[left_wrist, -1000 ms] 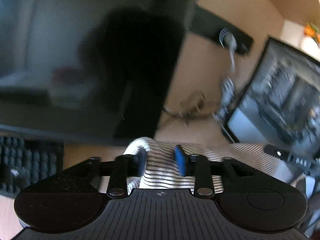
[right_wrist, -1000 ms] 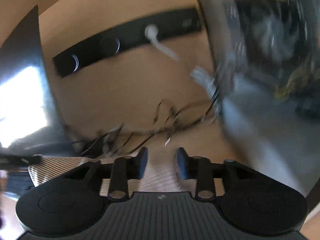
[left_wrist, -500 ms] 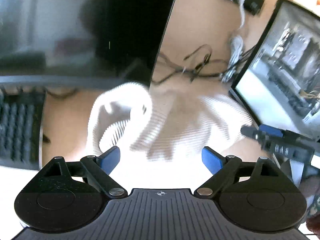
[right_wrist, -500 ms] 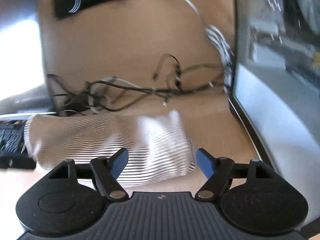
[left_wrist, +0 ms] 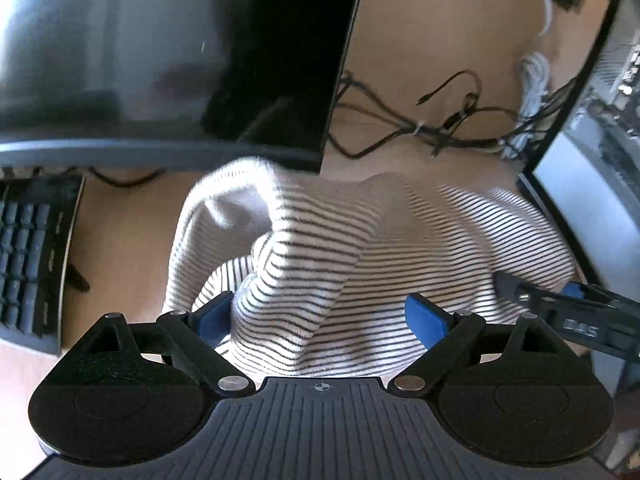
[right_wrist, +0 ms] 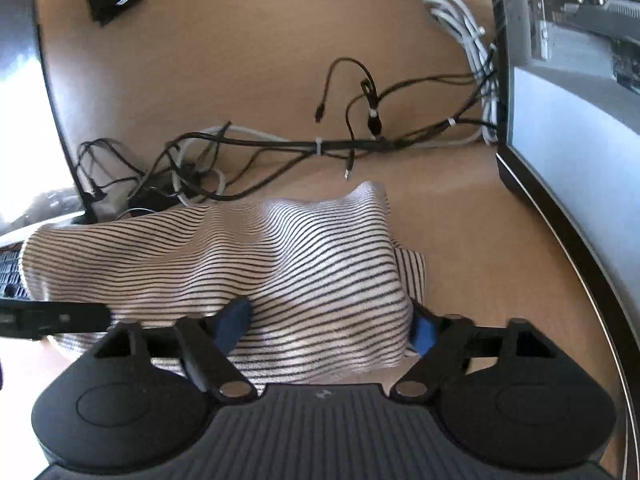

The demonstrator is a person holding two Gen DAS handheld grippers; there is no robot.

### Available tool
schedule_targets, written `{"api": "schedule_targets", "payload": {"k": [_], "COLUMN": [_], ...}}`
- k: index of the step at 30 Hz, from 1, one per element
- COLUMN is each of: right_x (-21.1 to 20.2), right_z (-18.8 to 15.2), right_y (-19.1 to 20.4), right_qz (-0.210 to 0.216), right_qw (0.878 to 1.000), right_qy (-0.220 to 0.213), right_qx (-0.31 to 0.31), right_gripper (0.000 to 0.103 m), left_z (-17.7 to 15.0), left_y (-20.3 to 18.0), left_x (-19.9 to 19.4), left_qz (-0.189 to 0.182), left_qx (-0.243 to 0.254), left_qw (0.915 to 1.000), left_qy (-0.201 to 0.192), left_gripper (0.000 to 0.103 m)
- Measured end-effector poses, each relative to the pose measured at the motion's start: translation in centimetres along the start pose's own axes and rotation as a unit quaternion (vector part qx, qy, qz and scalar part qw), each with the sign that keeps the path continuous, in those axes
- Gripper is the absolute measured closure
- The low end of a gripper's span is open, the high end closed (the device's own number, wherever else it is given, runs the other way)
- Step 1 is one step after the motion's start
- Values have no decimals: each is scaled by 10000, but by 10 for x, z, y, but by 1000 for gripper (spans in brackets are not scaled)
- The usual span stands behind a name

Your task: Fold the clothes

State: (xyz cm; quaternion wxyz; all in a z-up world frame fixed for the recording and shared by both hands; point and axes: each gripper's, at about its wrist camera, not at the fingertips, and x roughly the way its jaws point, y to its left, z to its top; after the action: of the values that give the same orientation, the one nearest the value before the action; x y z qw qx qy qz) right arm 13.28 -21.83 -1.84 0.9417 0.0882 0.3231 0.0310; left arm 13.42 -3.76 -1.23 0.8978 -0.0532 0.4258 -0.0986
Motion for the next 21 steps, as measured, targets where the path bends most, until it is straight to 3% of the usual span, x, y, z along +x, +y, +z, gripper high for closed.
{"api": "schedule_targets", "payload": {"k": [2,6,10,18,21], "right_x": [-9,-36,-81,-209,-256], "right_z": [-4,-6,-23,-63,-70], "right_y": [-4,-33,-25,24,2], "right_qz": [-10,145,259,517,705], "right_qw": [9998,9999,9996,9985,9964], "right_qy": [-79,13,18,-120,-349], "right_qx": [-168,-17,-74,110,302], "right_gripper": [57,65,67,72,78], "left_z": [-7,-17,-31,-93,-104], "left_y": [-5,-8,-1,10,13], "left_x": [-3,-20,-53,-158,-192], "left_qz": [197,367,14,-758,-1123], "left_qx": [161,275,161,497,395], "left_qw": [9996,9988,9998,9958,9928], "left_qy": [-112,-196,-137,-160,-117], "left_gripper": [23,61,68,72,72]}}
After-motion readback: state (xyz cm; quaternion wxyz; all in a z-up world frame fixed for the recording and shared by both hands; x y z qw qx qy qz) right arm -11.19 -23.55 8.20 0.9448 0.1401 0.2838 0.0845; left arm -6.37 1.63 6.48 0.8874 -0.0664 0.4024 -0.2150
